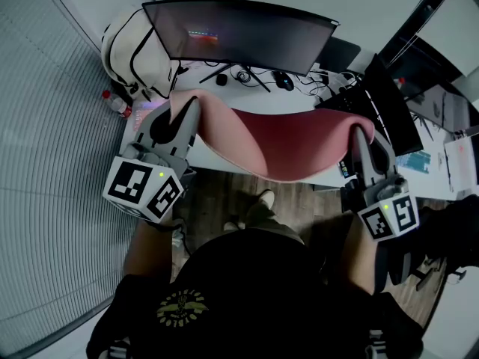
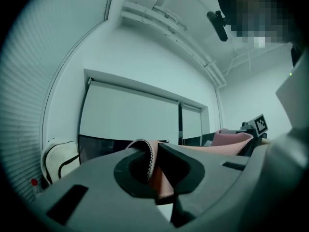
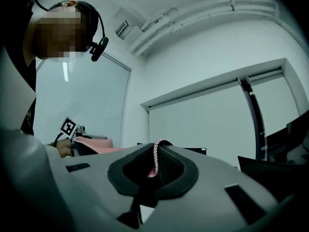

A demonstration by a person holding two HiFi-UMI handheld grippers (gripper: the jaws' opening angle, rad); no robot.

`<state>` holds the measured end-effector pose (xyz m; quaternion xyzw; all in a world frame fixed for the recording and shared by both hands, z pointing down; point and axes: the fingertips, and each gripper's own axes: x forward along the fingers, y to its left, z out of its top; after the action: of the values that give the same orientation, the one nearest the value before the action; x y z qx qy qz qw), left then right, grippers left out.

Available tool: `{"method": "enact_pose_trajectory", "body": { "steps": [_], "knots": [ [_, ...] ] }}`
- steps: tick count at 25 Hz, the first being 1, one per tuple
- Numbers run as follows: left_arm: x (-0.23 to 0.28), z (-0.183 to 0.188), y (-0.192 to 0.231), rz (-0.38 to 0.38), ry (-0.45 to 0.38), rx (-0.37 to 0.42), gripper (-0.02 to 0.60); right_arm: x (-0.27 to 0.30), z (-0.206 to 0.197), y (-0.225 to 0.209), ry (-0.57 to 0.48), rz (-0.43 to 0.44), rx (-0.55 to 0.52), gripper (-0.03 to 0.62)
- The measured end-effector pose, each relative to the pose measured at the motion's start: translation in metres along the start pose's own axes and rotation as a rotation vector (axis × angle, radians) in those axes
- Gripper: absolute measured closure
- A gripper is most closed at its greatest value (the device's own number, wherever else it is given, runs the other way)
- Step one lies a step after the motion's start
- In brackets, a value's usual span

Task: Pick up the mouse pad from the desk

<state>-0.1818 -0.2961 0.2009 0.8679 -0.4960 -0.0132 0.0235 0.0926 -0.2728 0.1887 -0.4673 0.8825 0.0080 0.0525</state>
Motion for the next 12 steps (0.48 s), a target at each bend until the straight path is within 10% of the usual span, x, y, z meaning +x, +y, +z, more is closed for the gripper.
{"method": "enact_pose_trajectory", "body": {
  "steps": [12],
  "knots": [
    [-0.012, 0.032, -0.018, -0.003, -0.062, 0.032, 0.560, -0.016, 0.045, 0.011, -0.060, 0.030, -0.062, 0.577]
  ]
}}
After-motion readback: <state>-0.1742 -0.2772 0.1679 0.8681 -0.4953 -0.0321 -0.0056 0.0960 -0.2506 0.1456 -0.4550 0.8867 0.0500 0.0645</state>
